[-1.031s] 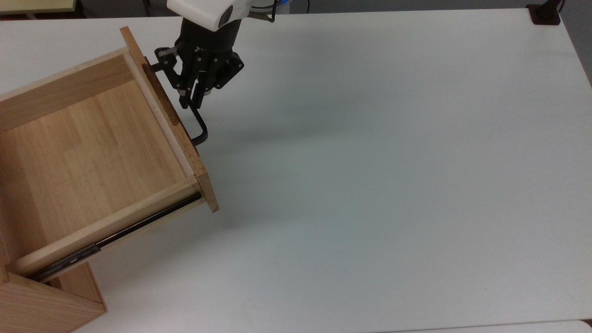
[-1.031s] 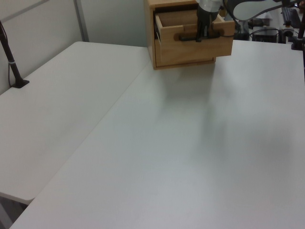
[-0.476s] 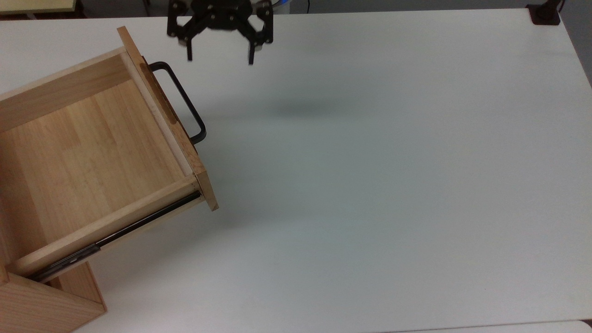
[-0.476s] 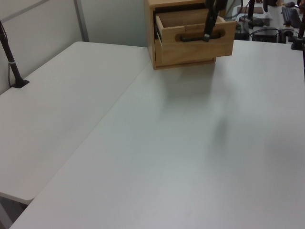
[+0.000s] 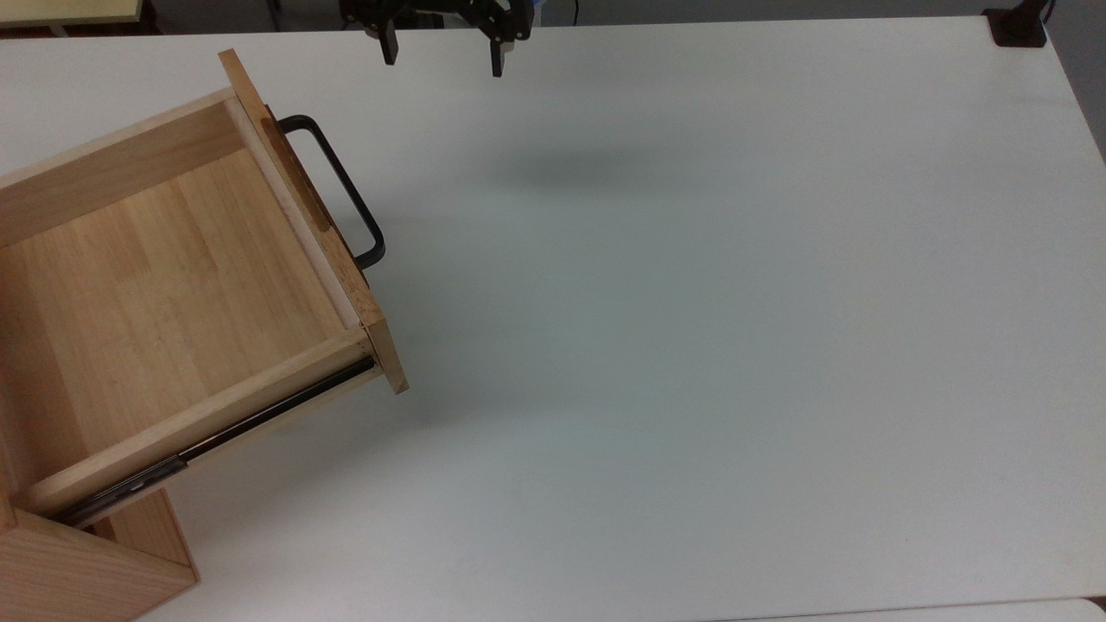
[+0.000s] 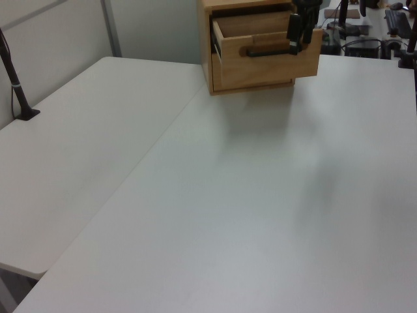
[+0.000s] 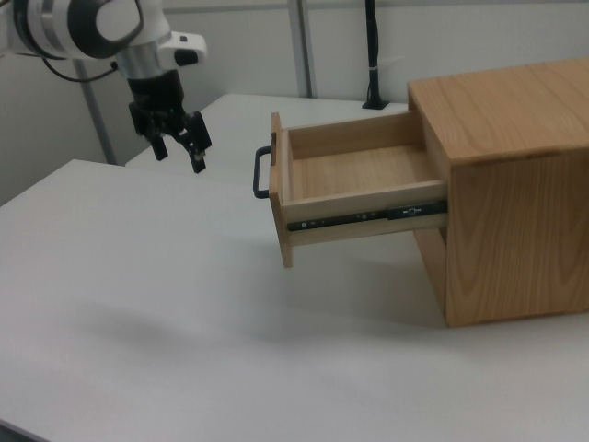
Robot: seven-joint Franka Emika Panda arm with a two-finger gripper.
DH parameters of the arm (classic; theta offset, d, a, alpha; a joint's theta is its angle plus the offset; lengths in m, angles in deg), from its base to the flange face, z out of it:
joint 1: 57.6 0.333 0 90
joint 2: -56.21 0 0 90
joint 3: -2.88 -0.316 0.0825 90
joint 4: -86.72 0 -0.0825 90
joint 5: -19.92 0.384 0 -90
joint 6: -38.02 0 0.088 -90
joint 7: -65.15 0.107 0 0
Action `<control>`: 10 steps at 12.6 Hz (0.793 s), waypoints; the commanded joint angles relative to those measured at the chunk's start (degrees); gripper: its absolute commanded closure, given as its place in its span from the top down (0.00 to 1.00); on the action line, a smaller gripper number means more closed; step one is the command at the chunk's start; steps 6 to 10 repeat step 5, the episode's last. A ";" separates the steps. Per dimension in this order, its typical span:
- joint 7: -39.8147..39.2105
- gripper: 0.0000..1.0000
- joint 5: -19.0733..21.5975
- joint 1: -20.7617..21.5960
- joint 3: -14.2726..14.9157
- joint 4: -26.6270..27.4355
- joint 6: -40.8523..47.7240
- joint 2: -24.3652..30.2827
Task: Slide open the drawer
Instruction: 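Open the gripper, release the handle and lift away from the drawer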
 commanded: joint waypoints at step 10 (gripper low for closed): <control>-2.47 1.00 0.96 -0.25 4.23 0.90 3.46 0.57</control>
